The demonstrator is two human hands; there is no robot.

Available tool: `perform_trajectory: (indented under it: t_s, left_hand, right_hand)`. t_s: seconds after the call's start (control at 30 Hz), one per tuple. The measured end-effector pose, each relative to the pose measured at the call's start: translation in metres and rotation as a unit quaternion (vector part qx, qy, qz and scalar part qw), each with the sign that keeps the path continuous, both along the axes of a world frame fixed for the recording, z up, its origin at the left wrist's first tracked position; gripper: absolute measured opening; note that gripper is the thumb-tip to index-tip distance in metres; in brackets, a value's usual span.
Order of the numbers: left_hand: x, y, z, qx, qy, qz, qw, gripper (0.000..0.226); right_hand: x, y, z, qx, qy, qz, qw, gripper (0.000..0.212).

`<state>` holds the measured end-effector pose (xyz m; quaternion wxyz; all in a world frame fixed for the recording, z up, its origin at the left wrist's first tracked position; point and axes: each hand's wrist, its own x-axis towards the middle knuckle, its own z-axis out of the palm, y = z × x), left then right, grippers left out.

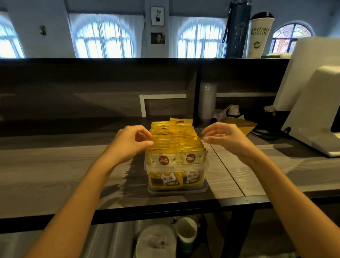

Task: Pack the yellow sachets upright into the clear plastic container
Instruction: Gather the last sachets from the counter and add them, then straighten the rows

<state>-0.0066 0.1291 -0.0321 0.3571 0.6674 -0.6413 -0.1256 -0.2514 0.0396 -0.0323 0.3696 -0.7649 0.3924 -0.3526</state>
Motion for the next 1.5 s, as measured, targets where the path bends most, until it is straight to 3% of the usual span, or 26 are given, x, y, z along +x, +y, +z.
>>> perform_trajectory:
  t_s: [0.1,0.2,0.33,0.5,0.7,0.83,0.97,1.1,1.27,1.33,1.4,1.5]
  left_hand:
    - [0.006,-0.004,-0.005,0.051,0.044,-0.023,0.997,0.015]
    - [0.011,-0.008,-0.006,0.044,0.090,-0.023,0.995,0.013]
    - [0.014,-0.016,-0.003,0.027,0.041,-0.018,0.999,0.015]
    - [0.018,-0.025,0.000,0.096,0.003,-0.048,0.994,0.024]
    - [0.009,-0.027,-0.009,0.099,0.030,-0.084,0.991,0.017]
    - [0.007,-0.033,-0.010,0.112,-0.028,-0.059,0.992,0.004]
    - [0.003,-0.035,-0.001,0.118,-0.043,-0.049,0.991,0.008]
    - [0.007,-0.030,-0.003,0.131,-0.027,-0.077,0.988,0.003]
    - [0.009,-0.020,0.001,0.181,0.021,-0.128,0.975,0.012]
    - [0.012,-0.018,0.008,0.158,0.058,-0.114,0.979,0.017]
    - [0.015,-0.018,0.011,0.073,0.101,-0.069,0.990,0.016]
    - [0.014,-0.020,0.011,0.000,0.059,-0.067,0.996,0.007]
  right_hand:
    - [0.000,-0.006,-0.003,0.053,0.071,0.048,0.995,0.022]
    - [0.004,-0.012,-0.003,0.063,0.074,0.053,0.994,0.029]
    - [0.009,-0.018,0.002,0.062,0.129,0.064,0.988,0.029]
    - [0.018,-0.019,0.004,-0.012,0.201,0.094,0.975,0.037]
    - [0.020,-0.021,0.001,-0.038,0.215,0.119,0.969,0.038]
    - [0.022,-0.023,0.000,-0.020,0.181,0.137,0.974,0.024]
    - [0.025,-0.026,0.003,-0.009,0.145,0.123,0.982,0.008]
    - [0.018,-0.027,0.000,-0.013,0.158,0.126,0.979,0.008]
    - [0.013,-0.027,0.003,-0.002,0.224,0.157,0.962,0.023]
    - [0.011,-0.025,0.007,0.036,0.208,0.159,0.965,0.026]
    - [0.010,-0.024,0.006,0.031,0.145,0.124,0.981,0.029]
    - [0.012,-0.025,0.001,-0.025,0.116,0.106,0.987,0.027]
